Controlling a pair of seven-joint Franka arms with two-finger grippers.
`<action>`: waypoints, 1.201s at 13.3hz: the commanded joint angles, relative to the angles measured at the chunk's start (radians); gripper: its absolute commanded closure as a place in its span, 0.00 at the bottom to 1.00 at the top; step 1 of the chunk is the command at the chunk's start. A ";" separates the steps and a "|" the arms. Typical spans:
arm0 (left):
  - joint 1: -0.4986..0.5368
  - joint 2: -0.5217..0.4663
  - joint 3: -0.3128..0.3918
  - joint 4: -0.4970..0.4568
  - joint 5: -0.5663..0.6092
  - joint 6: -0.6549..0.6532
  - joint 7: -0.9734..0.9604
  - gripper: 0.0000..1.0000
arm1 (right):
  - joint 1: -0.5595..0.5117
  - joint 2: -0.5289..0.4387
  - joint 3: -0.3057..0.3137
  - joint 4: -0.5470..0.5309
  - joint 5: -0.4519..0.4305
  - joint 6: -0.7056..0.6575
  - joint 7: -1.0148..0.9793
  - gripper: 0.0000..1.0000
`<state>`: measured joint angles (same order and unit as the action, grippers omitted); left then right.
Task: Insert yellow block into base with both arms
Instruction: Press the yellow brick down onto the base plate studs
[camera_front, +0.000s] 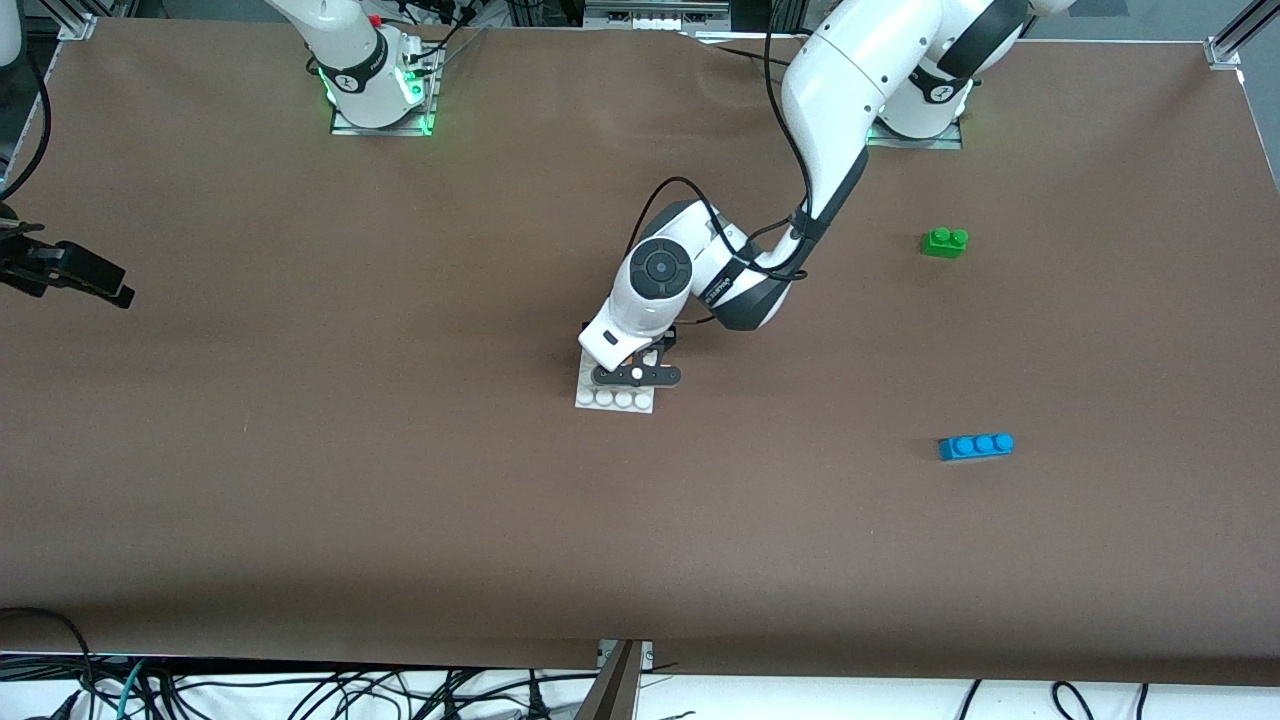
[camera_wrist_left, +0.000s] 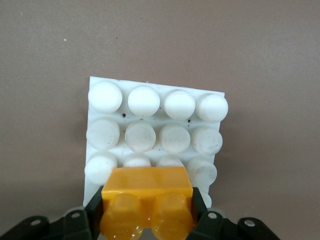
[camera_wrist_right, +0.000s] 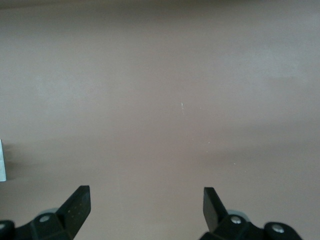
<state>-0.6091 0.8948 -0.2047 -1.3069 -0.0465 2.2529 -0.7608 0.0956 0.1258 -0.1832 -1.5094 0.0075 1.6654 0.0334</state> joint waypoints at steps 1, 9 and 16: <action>-0.012 0.026 0.011 0.047 0.004 -0.013 0.017 1.00 | -0.010 -0.012 0.008 -0.009 0.009 -0.006 -0.012 0.00; -0.014 0.059 0.011 0.089 0.004 -0.007 0.009 1.00 | -0.010 -0.012 0.008 -0.011 0.009 -0.006 -0.012 0.00; -0.012 0.050 0.010 0.084 0.000 -0.010 -0.045 0.00 | -0.011 -0.012 0.008 -0.011 0.009 -0.006 -0.012 0.00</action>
<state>-0.6102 0.9313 -0.2044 -1.2602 -0.0465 2.2542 -0.7864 0.0956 0.1258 -0.1832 -1.5095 0.0075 1.6654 0.0334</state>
